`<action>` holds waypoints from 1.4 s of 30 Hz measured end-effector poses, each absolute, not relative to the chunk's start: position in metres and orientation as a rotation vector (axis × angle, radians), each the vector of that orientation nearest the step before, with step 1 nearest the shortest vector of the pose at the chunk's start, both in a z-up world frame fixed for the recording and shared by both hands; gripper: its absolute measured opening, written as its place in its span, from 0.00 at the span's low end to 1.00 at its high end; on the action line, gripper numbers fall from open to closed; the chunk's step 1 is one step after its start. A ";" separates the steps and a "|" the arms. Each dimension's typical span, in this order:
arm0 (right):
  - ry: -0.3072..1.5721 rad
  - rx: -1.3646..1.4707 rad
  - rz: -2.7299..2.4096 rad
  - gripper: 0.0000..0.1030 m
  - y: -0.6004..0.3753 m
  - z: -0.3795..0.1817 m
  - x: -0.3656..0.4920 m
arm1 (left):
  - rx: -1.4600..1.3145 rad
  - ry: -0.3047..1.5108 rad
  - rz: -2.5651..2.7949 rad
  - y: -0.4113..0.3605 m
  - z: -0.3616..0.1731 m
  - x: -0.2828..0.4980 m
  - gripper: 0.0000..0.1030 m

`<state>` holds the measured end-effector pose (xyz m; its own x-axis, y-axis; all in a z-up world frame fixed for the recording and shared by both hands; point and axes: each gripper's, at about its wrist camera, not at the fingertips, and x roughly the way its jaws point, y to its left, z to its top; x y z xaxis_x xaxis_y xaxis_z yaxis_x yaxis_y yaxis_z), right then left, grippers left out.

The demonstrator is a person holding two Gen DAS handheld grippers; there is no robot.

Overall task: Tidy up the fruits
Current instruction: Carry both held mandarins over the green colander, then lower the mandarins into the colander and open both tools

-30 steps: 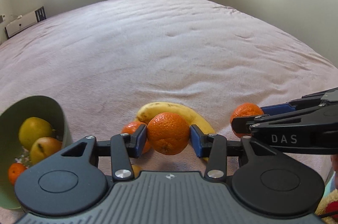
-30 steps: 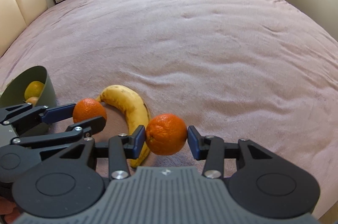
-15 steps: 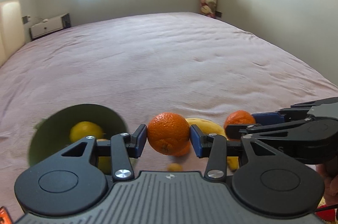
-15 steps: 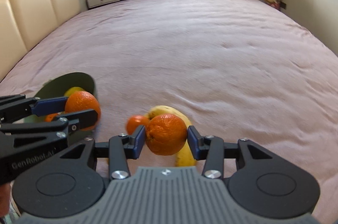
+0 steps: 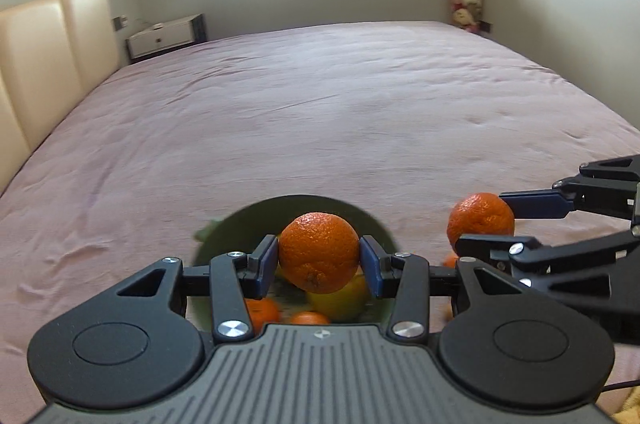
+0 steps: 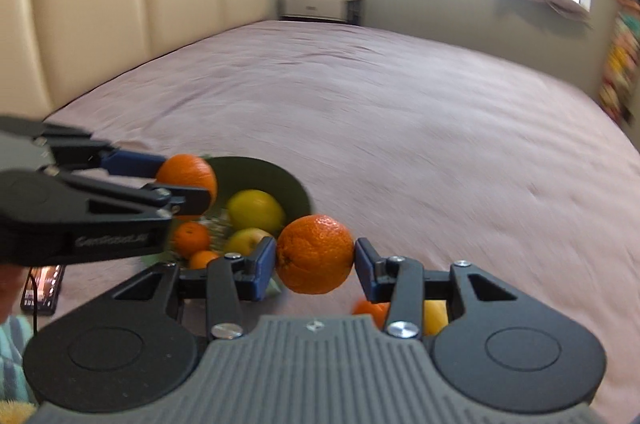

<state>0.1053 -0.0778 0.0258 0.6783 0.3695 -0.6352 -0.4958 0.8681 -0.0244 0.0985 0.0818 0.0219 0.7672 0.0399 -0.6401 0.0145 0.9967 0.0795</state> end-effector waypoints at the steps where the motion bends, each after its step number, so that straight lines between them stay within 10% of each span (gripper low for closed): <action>1: 0.655 -0.231 0.512 0.40 -0.068 0.026 0.106 | 0.072 0.700 0.028 0.089 0.022 0.098 0.49; 42: 0.740 -0.609 0.924 0.39 0.047 -0.059 0.181 | -0.194 0.948 0.163 0.165 -0.043 0.138 0.49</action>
